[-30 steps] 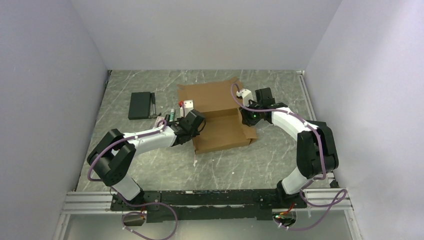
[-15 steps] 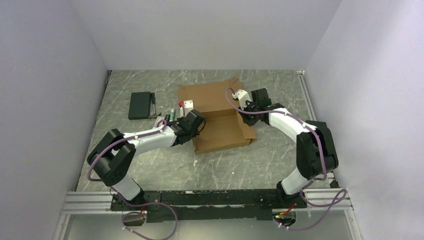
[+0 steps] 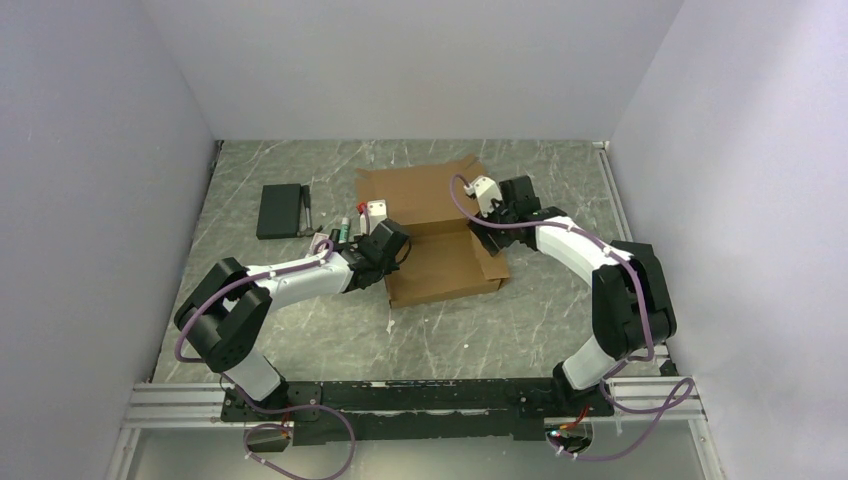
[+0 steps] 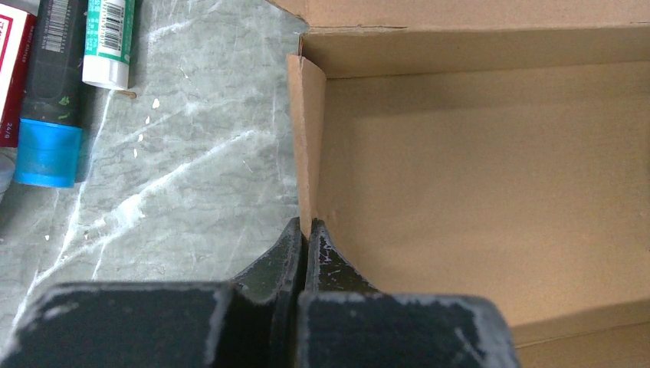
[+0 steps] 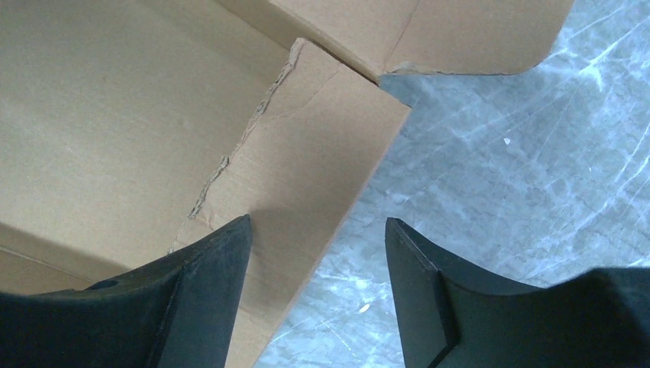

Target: Fold the paper box

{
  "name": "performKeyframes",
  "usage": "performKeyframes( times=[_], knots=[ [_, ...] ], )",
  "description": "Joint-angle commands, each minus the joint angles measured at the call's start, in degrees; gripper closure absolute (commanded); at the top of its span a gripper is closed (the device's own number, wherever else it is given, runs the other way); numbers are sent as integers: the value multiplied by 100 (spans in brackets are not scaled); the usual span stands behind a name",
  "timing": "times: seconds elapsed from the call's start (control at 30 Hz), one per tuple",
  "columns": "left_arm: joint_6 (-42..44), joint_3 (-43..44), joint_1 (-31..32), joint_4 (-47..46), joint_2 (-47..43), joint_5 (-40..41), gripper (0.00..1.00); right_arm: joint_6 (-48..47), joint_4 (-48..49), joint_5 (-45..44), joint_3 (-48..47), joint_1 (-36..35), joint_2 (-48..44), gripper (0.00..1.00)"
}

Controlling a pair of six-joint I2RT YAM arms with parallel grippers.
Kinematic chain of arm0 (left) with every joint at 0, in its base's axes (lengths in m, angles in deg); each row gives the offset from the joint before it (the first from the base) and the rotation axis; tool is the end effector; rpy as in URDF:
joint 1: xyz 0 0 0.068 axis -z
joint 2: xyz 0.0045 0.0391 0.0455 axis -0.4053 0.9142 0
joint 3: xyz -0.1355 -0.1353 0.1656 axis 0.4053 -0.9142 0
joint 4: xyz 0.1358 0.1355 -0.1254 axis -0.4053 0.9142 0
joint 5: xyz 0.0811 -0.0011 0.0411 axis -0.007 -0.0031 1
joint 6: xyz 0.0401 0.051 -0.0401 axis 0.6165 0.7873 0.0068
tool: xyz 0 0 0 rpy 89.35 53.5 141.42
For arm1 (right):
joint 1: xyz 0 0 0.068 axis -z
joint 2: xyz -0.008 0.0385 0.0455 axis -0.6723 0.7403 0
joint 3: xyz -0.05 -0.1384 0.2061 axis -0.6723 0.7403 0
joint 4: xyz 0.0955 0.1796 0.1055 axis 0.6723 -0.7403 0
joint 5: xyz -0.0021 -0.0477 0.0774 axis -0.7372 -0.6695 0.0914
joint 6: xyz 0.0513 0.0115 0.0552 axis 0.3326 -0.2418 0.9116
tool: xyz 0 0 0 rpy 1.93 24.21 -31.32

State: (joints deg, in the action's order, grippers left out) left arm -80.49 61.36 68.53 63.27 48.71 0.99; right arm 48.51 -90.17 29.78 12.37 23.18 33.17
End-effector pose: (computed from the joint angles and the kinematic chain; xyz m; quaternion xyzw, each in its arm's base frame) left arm 0.2443 -0.1969 0.1737 -0.0787 0.9109 -0.0610 0.4005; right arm 0.3006 0.1110 0.1871 -0.3646 0.8679 0.0342 0.3356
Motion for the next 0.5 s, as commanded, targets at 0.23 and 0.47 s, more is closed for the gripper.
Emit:
performKeyframes(
  times=[0.23, 0.47],
  knots=[
    [-23, 64, 47, -54, -214, 188, 100, 802, -200, 1217, -171, 536, 83, 25],
    [-33, 40, 47, -43, -253, 215, 100, 1170, -295, 2032, -258, 656, 436, 28]
  ],
)
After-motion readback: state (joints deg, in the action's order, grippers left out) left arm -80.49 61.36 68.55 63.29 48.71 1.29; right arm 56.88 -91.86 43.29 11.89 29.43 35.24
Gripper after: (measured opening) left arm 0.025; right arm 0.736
